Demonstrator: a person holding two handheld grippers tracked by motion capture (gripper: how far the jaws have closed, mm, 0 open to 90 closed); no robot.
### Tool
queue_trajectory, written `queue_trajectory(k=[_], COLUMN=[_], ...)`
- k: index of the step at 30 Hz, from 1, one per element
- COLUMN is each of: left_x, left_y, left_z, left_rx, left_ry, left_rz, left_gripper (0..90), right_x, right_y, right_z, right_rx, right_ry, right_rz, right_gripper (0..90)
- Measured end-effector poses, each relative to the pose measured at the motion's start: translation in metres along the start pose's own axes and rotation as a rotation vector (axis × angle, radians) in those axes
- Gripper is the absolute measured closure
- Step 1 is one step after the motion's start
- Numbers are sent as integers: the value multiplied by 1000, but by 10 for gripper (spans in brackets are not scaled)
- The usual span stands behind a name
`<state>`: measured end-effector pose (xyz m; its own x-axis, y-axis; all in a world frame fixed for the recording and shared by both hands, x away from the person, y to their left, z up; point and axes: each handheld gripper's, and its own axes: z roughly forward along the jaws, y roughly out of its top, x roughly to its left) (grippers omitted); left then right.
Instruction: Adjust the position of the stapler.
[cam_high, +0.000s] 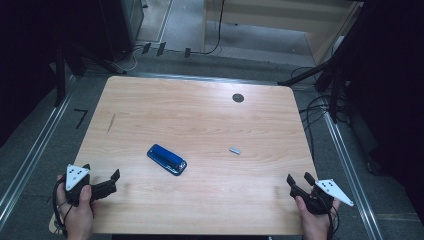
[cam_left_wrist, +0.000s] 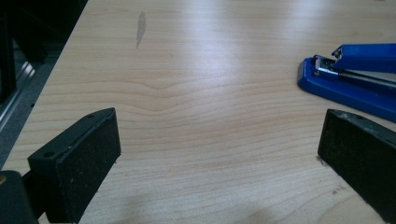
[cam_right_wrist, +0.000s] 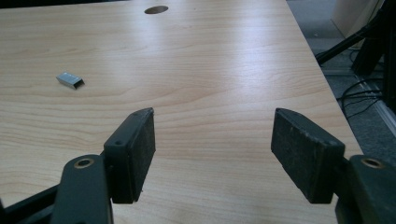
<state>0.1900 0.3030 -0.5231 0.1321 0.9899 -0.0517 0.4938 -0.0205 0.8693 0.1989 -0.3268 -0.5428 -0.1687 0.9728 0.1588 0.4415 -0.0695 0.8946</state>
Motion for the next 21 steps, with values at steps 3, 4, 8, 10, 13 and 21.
queue_trajectory(k=[3,4,8,10,13,21], left_x=[-1,-1,4,7,6,5], left_y=[0,0,1,2,2,2], left_z=[1,1,2,3,3,4], left_rx=[3,8,16,20,23,28], left_ry=[-2,-2,-24,-25,-23,-20], left_rz=[11,7,-30,-58,-55,-37], left_gripper=[0,0,0,0,0,0], right_x=[3,6,15,27,42,96], right_y=[0,0,0,4,12,37], right_z=[0,1,4,6,7,15], right_rx=[8,20,27,37,32,94], right_ry=[14,19,45,81,135,252], right_rz=[-32,-48,-58,-99,-114,-234], right_gripper=[332,348,379,405,437,448])
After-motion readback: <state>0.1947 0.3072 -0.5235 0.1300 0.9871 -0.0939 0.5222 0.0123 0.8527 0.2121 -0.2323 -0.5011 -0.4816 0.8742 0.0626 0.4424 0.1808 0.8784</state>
